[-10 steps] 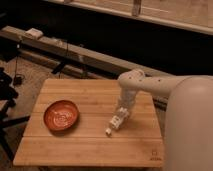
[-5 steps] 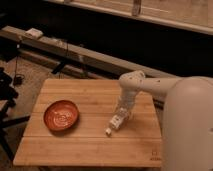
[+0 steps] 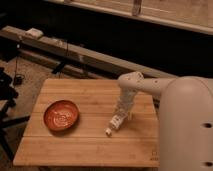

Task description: Place the bottle in the ceramic bowl

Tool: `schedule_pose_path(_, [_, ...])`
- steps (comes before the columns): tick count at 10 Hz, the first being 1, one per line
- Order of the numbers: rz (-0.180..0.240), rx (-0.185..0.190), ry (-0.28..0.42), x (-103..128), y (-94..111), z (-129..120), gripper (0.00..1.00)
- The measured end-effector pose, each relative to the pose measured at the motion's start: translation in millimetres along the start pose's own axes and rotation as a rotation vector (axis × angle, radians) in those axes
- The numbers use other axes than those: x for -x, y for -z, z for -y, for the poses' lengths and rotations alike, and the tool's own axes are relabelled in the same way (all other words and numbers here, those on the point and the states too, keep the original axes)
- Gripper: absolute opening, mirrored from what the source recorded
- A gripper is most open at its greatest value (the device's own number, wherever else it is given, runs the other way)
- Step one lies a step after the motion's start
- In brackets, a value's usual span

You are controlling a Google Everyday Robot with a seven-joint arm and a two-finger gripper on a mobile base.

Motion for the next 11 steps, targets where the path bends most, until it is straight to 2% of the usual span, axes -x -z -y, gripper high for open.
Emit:
schedule_pose_path(3, [-0.005,-0.005,0.015,-5,2,0,0.15])
schedule_pose_path(5, [0.010,0.001,0.056,-12,21,-12,0.01])
schedule_pose_path(7, [0.016,0.007,0.146,-20,45,-45,0.00])
schedule_pose_path(8, [0.011,0.007,0.213,-25,56,-70,0.00])
schedule_pose_path(10, [-0.001,0.004,0.315,-31,67,-106,0.00])
schedule_pose_path(11, [-0.014,0.001,0.412,-37,72,-137,0.00])
